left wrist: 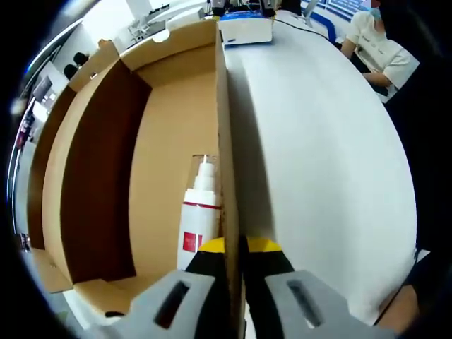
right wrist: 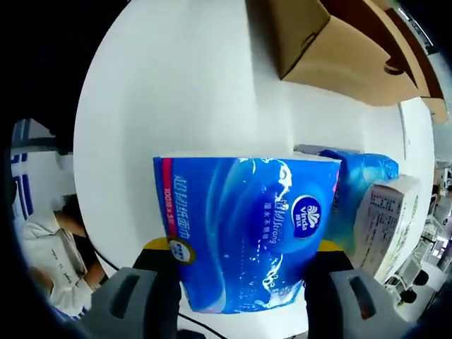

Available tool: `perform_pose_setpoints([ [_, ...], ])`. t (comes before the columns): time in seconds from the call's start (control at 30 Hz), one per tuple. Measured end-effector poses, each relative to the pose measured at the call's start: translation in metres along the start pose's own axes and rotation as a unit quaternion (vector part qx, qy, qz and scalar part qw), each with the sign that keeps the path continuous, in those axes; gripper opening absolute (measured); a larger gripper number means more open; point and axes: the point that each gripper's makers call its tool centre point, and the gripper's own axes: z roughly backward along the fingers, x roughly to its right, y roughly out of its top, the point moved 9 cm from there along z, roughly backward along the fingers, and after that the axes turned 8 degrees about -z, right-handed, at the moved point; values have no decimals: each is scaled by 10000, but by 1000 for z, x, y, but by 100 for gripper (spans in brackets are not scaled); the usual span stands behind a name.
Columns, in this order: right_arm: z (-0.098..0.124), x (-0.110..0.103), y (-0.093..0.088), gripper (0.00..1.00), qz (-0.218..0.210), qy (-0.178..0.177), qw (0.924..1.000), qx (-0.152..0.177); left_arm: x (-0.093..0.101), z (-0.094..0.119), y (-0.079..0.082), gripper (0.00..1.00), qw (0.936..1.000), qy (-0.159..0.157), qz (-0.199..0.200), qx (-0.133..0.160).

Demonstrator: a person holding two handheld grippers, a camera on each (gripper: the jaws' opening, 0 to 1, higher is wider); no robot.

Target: Operate the shoe box by opening the lid, removing the specified soft item, and placing it in the target area until the item is outside and the box remains undamaged.

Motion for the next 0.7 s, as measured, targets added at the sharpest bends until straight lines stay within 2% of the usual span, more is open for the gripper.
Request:
perform_pose_setpoints([
  [0.2, -7, 2, -1, 71, 103, 60, 9999, -104, 3, 0, 0, 3, 10000, 1, -24, -7],
  [0.6, -6, 2, -3, 72, 97, 2, 10000, 1, 6, 0, -1, 3, 10000, 17, -32, -24],
  [0.7, -6, 0, -3, 72, 247, 10, 9997, -24, 6, 0, -1, 3, 10000, 17, -57, -24],
])
